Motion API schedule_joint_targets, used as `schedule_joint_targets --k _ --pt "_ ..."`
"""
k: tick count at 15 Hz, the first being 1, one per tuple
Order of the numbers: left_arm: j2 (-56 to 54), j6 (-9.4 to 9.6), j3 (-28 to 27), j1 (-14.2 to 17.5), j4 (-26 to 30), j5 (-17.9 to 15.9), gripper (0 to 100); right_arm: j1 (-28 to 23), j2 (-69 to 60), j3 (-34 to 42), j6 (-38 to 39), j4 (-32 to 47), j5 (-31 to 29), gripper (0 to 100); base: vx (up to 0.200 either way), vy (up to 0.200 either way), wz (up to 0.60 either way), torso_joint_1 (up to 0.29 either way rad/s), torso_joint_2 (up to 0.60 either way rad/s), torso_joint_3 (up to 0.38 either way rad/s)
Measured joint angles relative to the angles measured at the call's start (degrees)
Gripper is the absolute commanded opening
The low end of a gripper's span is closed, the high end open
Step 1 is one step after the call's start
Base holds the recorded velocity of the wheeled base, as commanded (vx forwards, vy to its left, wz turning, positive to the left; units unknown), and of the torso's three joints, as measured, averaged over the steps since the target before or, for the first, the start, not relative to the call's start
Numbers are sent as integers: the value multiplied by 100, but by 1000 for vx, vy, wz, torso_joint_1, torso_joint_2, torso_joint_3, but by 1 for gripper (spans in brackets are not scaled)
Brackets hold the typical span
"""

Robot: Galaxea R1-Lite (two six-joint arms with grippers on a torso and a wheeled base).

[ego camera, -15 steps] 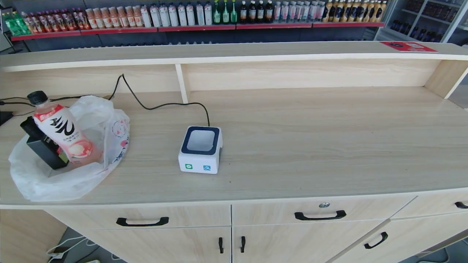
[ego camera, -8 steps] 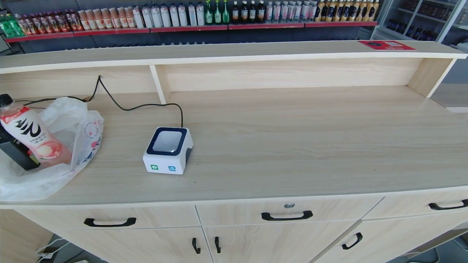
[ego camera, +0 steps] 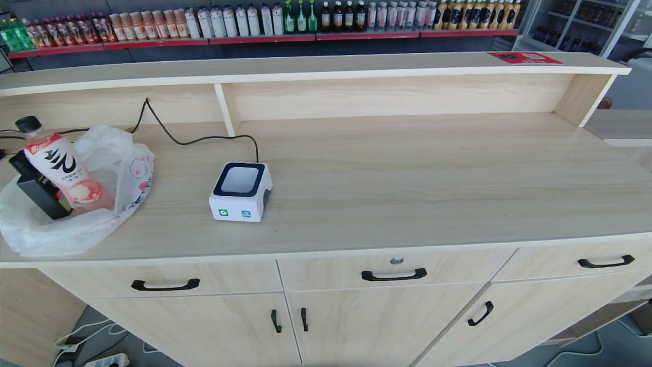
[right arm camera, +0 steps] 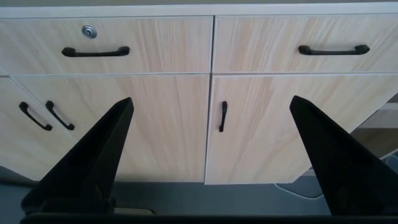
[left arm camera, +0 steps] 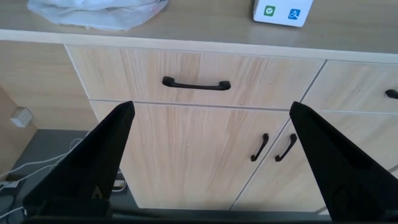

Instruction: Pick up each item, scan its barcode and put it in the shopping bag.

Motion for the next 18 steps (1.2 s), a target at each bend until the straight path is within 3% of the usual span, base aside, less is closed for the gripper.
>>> schedule_joint_targets --k 13,18 --pt "0 -5 0 -5 0 2 100 -5 0 0 63 2 2 100 -200 0 0 1 3 3" --pt "0 9 0 0 2 0 100 -5 0 0 83 2 2 100 0 0 0 0 0 0"
